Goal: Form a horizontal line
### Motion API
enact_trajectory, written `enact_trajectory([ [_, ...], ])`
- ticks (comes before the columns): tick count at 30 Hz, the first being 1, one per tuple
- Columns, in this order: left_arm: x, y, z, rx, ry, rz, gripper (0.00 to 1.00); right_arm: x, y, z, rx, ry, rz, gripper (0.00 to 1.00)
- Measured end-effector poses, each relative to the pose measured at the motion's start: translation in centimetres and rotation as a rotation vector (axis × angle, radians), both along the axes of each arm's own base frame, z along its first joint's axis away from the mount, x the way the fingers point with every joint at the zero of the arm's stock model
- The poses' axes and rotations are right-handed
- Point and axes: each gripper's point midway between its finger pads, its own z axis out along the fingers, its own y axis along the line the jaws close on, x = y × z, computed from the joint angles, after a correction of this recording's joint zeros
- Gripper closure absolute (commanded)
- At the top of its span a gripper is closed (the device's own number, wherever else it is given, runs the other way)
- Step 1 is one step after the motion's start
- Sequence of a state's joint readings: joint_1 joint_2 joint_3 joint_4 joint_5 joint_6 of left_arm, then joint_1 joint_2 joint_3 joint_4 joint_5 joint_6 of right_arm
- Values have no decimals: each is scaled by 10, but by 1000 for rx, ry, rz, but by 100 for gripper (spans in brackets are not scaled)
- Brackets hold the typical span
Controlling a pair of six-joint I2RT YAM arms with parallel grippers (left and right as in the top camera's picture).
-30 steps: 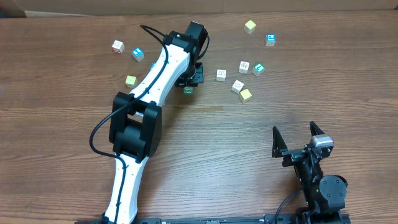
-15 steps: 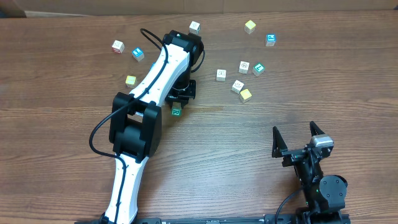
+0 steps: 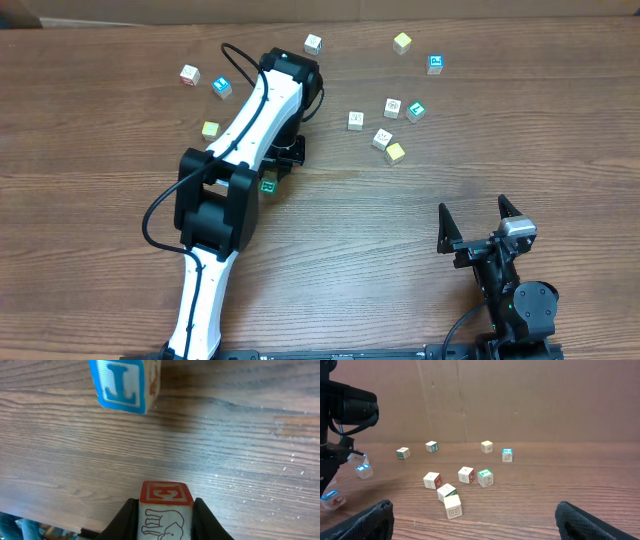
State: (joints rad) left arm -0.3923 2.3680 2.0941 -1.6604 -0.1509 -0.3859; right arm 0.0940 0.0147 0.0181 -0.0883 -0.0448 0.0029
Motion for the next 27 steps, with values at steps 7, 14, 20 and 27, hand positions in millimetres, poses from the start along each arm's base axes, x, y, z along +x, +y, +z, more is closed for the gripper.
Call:
enact_trajectory([
  [7, -5, 11, -13, 17, 27, 21, 86, 0, 0, 0, 0, 0, 0, 0],
  [14, 3, 26, -27, 53, -12, 58, 86, 0, 0, 0, 0, 0, 0, 0],
  [20, 46, 40, -38, 34, -185, 124, 86, 0, 0, 0, 0, 0, 0, 0],
  [27, 69, 43, -37, -14, -273, 163, 86, 0, 0, 0, 0, 0, 0, 0],
])
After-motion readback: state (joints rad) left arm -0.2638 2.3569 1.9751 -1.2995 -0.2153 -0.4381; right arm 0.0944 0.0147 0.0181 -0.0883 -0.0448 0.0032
